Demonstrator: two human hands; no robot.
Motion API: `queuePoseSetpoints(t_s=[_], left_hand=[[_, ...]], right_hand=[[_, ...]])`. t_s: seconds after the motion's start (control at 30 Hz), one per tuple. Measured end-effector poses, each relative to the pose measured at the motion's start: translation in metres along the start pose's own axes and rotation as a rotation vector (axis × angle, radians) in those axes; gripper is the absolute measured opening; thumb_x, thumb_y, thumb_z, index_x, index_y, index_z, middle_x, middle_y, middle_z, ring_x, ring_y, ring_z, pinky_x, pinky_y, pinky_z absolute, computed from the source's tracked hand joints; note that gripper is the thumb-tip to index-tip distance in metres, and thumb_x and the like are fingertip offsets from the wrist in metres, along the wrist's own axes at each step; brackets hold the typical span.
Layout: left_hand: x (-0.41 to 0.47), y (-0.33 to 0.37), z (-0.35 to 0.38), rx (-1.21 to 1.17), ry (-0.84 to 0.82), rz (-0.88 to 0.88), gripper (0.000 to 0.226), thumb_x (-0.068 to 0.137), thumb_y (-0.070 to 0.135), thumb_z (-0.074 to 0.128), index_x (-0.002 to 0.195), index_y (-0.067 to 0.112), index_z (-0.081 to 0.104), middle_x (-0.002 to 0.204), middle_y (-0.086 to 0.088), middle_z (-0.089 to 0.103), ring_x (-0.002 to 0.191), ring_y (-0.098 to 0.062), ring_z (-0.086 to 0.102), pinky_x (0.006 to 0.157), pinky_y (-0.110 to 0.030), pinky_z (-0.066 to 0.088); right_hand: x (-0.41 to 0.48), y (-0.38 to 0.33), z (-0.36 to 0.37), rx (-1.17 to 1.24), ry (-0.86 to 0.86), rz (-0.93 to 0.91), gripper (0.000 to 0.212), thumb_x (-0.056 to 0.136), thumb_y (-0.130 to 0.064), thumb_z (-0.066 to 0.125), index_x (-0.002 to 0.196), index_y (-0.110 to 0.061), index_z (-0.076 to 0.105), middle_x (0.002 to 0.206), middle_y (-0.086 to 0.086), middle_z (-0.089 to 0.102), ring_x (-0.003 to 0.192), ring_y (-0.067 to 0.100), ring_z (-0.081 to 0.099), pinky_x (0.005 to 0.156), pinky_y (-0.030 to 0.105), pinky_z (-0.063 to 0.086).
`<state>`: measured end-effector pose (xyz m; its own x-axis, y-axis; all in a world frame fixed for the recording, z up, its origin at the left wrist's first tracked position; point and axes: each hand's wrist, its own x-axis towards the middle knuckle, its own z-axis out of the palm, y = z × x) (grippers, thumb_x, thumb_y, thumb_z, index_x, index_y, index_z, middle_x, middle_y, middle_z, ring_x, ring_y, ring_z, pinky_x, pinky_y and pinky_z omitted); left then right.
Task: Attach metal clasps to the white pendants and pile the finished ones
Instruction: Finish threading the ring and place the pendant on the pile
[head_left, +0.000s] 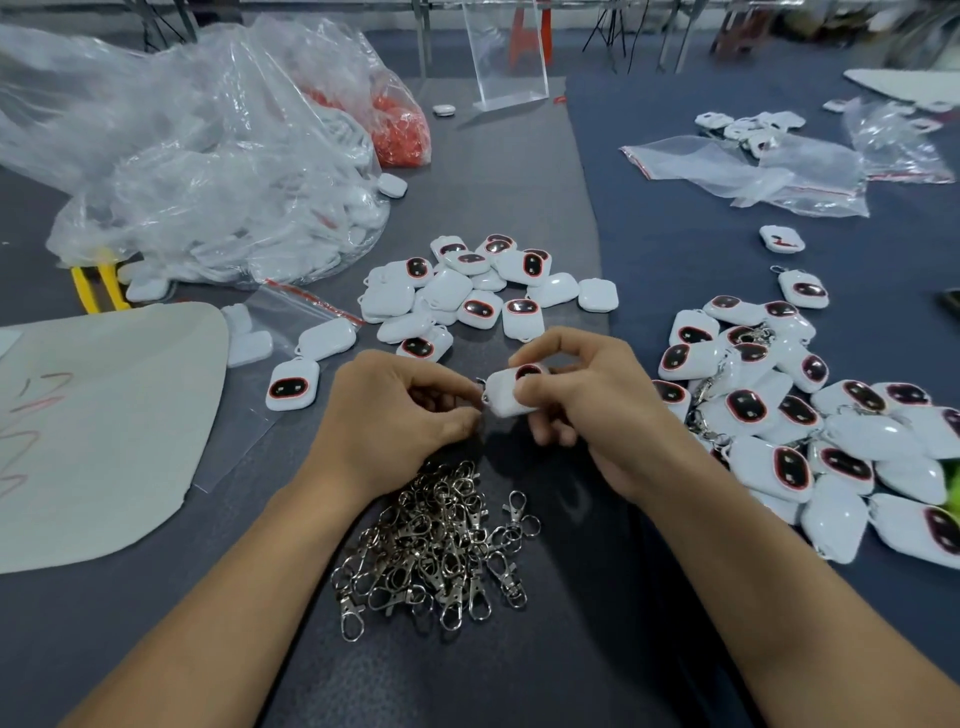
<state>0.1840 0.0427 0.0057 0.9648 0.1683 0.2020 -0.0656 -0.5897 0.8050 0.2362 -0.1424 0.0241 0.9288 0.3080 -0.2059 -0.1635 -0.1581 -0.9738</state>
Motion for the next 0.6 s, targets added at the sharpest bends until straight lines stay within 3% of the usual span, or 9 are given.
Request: queuePoseSetpoints(t_s=[0.13,0.3,0.5,0.6], left_hand=[[0.0021,0.0007,-0.0005,-0.17,0.034,0.029,0.026,0.069,0.014,0.091,0.076,0.037,0.081,0.068,0.011,0.073,0.059,0.001,0.06,0.059,-0.011,0.043],[0.0006,0.0028,0.0021,-0.282,0.011,0.068,0.012,0.068,0.026,0.087,0.076,0.033,0.081,0.069,0.008,0.075,0.061,0.001,0.061,0.06,-0.013,0.046],[-0.0027,0.0026,0.0032,-0.273,0.028,0.041,0.012,0.066,0.043,0.084,0.076,0.042,0.079,0.072,0.011,0.076,0.064,-0.001,0.066,0.064,-0.02,0.054],[-0.003,0.0036,0.0037,-0.288,0.03,0.023,0.013,0.066,0.039,0.084,0.078,0.042,0.079,0.072,0.01,0.076,0.064,-0.001,0.065,0.065,-0.022,0.053]], right_hand=[[0.0034,-0.0045,-0.0064,0.258,-0.076,0.1,0.02,0.086,0.01,0.059,0.087,-0.006,0.07,0.066,0.009,0.065,0.039,0.017,0.044,0.037,0.022,0.026],[0.0014,-0.0051,-0.0059,0.279,-0.117,0.135,0.021,0.087,0.009,0.056,0.087,-0.006,0.07,0.065,0.012,0.066,0.038,0.017,0.044,0.039,0.021,0.026],[-0.0011,-0.0041,-0.0033,0.347,-0.119,0.104,0.021,0.087,0.008,0.057,0.087,-0.008,0.07,0.066,0.01,0.066,0.038,0.017,0.045,0.041,0.022,0.028],[-0.0025,-0.004,-0.0012,0.364,-0.116,0.074,0.02,0.087,0.008,0.058,0.089,-0.008,0.069,0.065,0.008,0.067,0.038,0.017,0.046,0.04,0.021,0.03]])
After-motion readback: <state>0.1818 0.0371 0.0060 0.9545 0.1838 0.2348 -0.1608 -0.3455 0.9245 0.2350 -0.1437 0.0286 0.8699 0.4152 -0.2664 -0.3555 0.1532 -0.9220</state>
